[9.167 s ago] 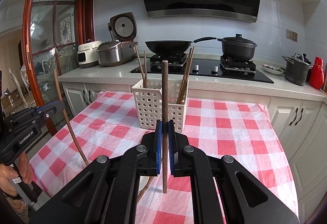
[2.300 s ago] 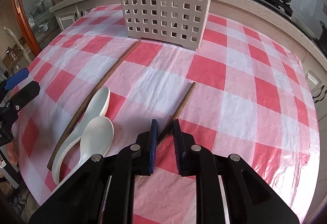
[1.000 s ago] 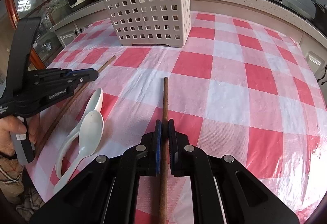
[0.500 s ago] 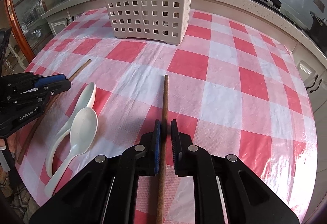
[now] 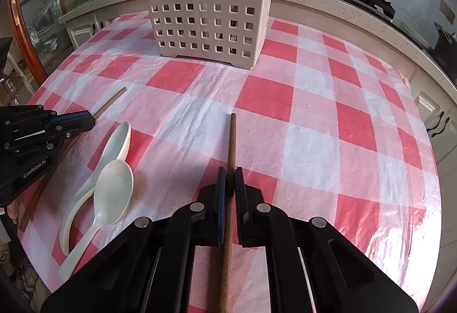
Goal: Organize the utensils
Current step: 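Lift the chopstick in the left tool to the basket while the right tool carries its chopstick there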
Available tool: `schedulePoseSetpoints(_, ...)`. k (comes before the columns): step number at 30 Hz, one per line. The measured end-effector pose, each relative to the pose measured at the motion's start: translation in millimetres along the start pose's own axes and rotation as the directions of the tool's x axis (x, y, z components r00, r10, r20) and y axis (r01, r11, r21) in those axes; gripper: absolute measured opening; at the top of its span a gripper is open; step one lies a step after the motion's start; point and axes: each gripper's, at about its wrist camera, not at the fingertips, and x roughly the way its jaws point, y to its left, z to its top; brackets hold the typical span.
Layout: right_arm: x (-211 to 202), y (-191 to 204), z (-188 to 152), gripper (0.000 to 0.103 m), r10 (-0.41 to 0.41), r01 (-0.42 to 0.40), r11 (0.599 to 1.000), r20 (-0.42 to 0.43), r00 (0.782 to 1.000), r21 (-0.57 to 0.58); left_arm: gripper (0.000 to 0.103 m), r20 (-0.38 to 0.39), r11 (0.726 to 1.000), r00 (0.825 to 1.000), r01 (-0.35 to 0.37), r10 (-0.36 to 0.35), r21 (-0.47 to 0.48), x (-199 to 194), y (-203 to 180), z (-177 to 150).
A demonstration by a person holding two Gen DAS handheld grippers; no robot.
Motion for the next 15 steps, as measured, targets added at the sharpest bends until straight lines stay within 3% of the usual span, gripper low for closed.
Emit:
schedulePoseSetpoints(7,-23.1,-7.9,3.3,0.006,0.006,-0.011,0.999,0.098,0.995,0.043,0.006,0.032,1.000,0.999,0.011,-0.011,-0.018,-11.8,3.5,0.0)
schedulePoseSetpoints(15,-66.5,-10.3,11.5,0.006,0.015,-0.032,0.997,0.231,0.973,0.070,0.006,0.189,0.999,0.982,0.027,-0.020,-0.038,-67.3,7.1,7.7)
